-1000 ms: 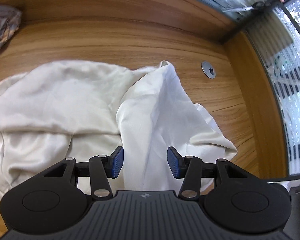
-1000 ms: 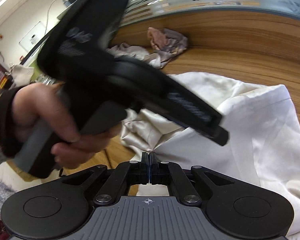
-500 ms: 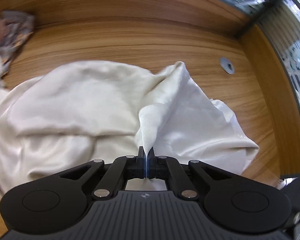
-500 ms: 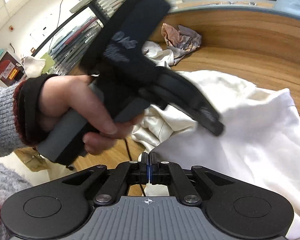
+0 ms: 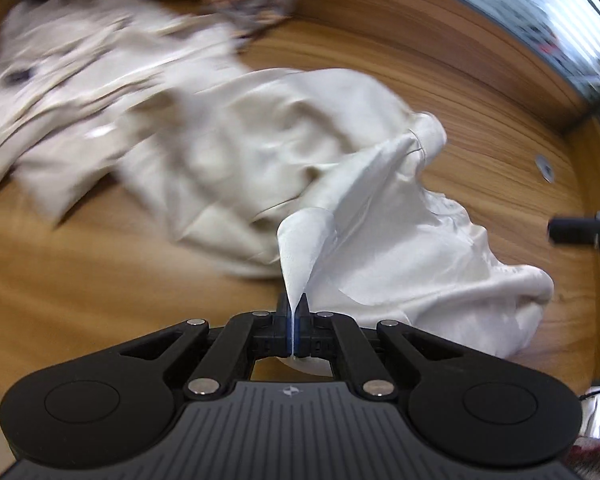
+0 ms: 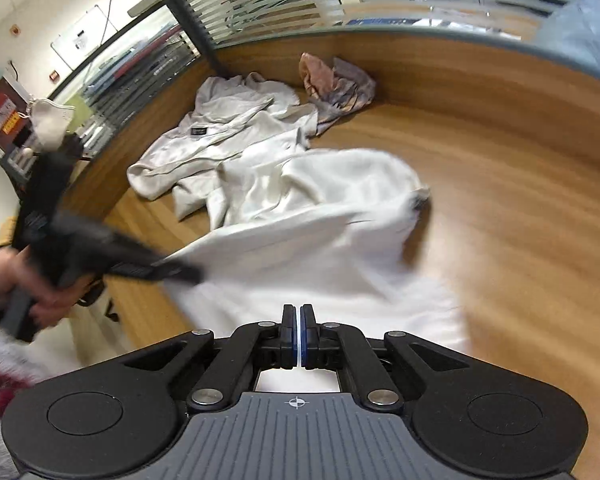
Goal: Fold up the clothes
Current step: 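Lift the cream shirt with both tools and pull it apart, then raise the shirt high with both tools and swing it over the desk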
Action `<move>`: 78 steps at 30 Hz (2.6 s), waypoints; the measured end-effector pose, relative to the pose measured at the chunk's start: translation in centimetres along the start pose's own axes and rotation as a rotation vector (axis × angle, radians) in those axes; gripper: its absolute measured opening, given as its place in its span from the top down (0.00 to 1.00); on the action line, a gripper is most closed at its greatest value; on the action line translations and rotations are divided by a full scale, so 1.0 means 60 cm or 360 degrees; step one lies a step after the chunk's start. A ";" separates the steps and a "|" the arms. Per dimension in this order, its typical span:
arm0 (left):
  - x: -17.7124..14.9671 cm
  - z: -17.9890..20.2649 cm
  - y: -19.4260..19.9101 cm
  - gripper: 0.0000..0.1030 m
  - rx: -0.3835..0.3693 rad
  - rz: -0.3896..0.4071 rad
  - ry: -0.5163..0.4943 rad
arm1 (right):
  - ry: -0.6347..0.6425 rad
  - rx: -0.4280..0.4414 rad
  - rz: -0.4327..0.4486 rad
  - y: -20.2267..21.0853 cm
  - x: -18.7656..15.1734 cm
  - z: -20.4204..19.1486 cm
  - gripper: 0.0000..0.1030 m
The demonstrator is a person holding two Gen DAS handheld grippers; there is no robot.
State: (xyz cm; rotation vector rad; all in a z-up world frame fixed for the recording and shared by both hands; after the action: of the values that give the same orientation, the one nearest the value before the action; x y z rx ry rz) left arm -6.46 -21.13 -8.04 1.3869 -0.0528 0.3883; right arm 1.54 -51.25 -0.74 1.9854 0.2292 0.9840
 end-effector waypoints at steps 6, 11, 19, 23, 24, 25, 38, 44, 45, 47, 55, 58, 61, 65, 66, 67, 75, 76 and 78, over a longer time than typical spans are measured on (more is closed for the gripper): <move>-0.029 -0.103 0.046 0.99 0.0146 0.0073 0.0232 | 0.0100 -0.0077 -0.0006 -0.073 0.063 0.004 0.93; -0.037 -0.172 0.082 0.99 0.0267 0.0120 0.0361 | 0.0228 -0.0080 -0.0035 -0.154 0.115 -0.015 0.81; -0.043 -0.272 0.117 0.99 0.0395 0.0167 0.0508 | 0.0457 -0.0091 -0.0090 -0.292 0.190 -0.068 0.42; -0.043 -0.313 0.123 0.99 0.0420 0.0174 0.0570 | 0.0524 -0.0122 -0.0135 -0.360 0.222 -0.081 0.34; -0.043 -0.321 0.124 0.99 0.0424 0.0175 0.0583 | 0.0532 -0.0122 -0.0148 -0.376 0.229 -0.084 0.32; -0.042 -0.329 0.125 0.99 0.0428 0.0176 0.0595 | 0.0537 -0.0121 -0.0162 -0.392 0.235 -0.086 0.30; -0.023 -0.387 0.130 0.99 0.0426 0.0193 0.0616 | 0.0620 -0.0160 -0.0272 -0.503 0.246 -0.111 0.67; 0.005 -0.381 0.117 0.99 0.0394 0.0206 0.0530 | 0.0498 -0.0282 -0.0221 -0.465 0.222 -0.089 0.95; 0.011 -0.378 0.114 0.99 0.0382 0.0206 0.0511 | 0.0462 -0.0318 -0.0210 -0.451 0.216 -0.080 0.95; 0.023 -0.369 0.107 0.99 0.0355 0.0206 0.0465 | 0.0384 -0.0387 -0.0181 -0.418 0.204 -0.059 0.95; 0.073 -0.293 0.075 0.99 0.0221 0.0204 0.0197 | -0.0054 -0.0697 -0.0103 -0.238 0.090 0.041 0.95; 0.088 -0.252 0.059 0.99 0.0167 0.0195 0.0086 | -0.0226 -0.0818 -0.0099 -0.164 0.024 0.068 0.95; 0.102 -0.205 0.041 0.99 0.0107 0.0178 -0.0026 | -0.0420 -0.0927 -0.0103 -0.088 -0.055 0.083 0.95; 0.113 -0.140 0.016 0.99 0.0032 0.0144 -0.0174 | -0.0641 -0.1055 -0.0121 -0.003 -0.158 0.076 0.95; 0.114 -0.124 0.009 0.99 0.0012 0.0133 -0.0213 | -0.0697 -0.1081 -0.0124 0.016 -0.183 0.071 0.95; 0.115 -0.107 0.003 0.99 -0.0008 0.0121 -0.0252 | -0.0750 -0.1104 -0.0129 0.034 -0.207 0.064 0.95; 0.101 0.007 -0.036 0.99 -0.0134 0.0053 -0.0529 | -0.1103 -0.1237 -0.0170 0.144 -0.372 -0.005 0.95; 0.099 0.018 -0.039 0.99 -0.0140 0.0049 -0.0552 | -0.1133 -0.1241 -0.0170 0.154 -0.386 -0.014 0.95; 0.096 0.034 -0.042 0.99 -0.0145 0.0046 -0.0583 | -0.1173 -0.1233 -0.0163 0.167 -0.407 -0.028 0.95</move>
State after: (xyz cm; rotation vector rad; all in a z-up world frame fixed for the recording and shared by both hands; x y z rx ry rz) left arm 0.08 -22.03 -8.56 1.3533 -0.3867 0.1498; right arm -17.99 -68.29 -5.92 1.4531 -0.4032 0.1595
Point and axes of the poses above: each gripper's, at about its wrist camera, not at the fingertips, and y roughly against the way its jaws point, z to its right, x to its top, the point moved 1 cm from there along -y, roughly the way its jaws point, and after that the axes turned 9 degrees about y, right-handed, at the moved point
